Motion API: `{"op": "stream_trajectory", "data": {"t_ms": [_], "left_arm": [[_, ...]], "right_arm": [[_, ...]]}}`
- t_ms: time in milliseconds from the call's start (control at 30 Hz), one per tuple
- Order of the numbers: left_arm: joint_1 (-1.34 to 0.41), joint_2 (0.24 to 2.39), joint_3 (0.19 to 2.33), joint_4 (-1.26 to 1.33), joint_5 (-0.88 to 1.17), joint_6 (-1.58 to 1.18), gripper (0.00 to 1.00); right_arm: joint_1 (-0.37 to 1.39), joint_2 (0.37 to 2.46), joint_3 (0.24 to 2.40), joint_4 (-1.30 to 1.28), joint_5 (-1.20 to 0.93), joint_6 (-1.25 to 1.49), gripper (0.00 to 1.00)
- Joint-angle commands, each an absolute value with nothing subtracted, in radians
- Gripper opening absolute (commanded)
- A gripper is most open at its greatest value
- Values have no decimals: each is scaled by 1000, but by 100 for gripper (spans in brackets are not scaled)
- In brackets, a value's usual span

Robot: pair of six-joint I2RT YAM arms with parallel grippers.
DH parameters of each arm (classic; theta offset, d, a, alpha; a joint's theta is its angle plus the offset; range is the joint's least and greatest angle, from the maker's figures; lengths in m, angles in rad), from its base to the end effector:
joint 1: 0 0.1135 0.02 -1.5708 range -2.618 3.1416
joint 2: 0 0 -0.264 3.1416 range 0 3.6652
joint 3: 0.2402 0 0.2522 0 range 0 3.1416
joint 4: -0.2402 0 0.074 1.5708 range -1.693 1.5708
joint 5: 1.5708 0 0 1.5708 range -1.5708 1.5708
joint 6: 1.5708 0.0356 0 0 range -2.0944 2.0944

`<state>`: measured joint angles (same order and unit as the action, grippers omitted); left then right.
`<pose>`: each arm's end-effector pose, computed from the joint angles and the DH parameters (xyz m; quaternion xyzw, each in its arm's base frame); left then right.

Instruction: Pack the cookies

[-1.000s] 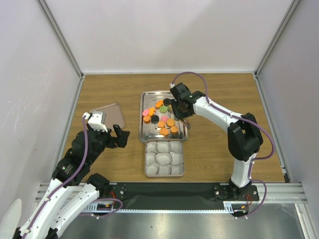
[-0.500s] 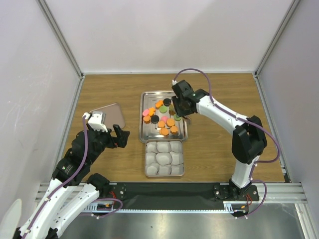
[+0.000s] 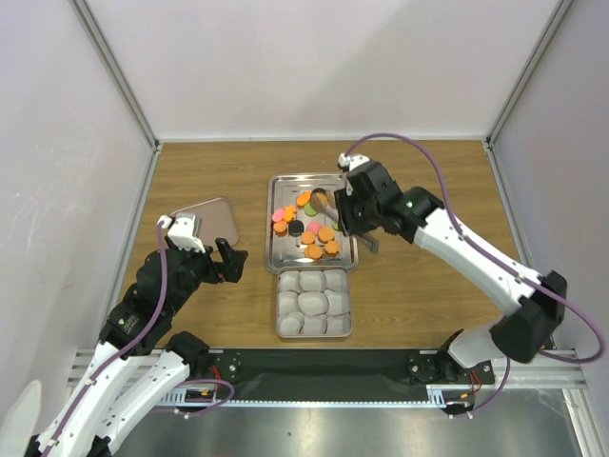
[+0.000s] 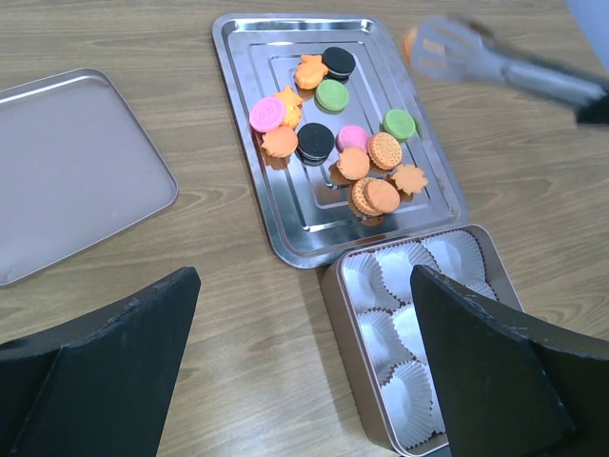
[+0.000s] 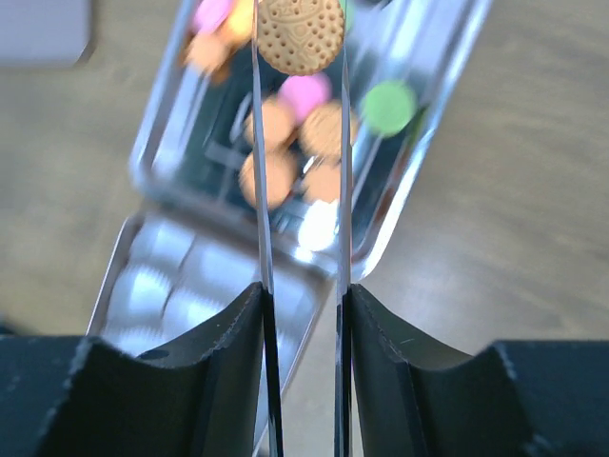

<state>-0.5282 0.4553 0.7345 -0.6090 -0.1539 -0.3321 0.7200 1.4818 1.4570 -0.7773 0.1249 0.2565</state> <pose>0.0936 -0.0483 0.3194 0.0349 0.8117 -0.1849 0.5530 0.2427 0.2069 0.3518 -0.1897 0.9059 0.1244 0.3576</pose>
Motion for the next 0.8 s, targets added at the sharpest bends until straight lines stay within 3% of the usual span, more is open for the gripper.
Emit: {"op": "stream_trajectory", "data": {"t_ms": [0,333,767], "left_arm": [[-535,445,735,-583,-156,-333,100],[-535,456,735,-581,-153,-333,100],[-535,466,735,-583,-155,-334,100]], "right_arm": [[788,1382,1408,-839,48,279,21],[992,1221,1250,-864,-44,385,23],[1058,1279,1178,-753,-26,406,25]]}}
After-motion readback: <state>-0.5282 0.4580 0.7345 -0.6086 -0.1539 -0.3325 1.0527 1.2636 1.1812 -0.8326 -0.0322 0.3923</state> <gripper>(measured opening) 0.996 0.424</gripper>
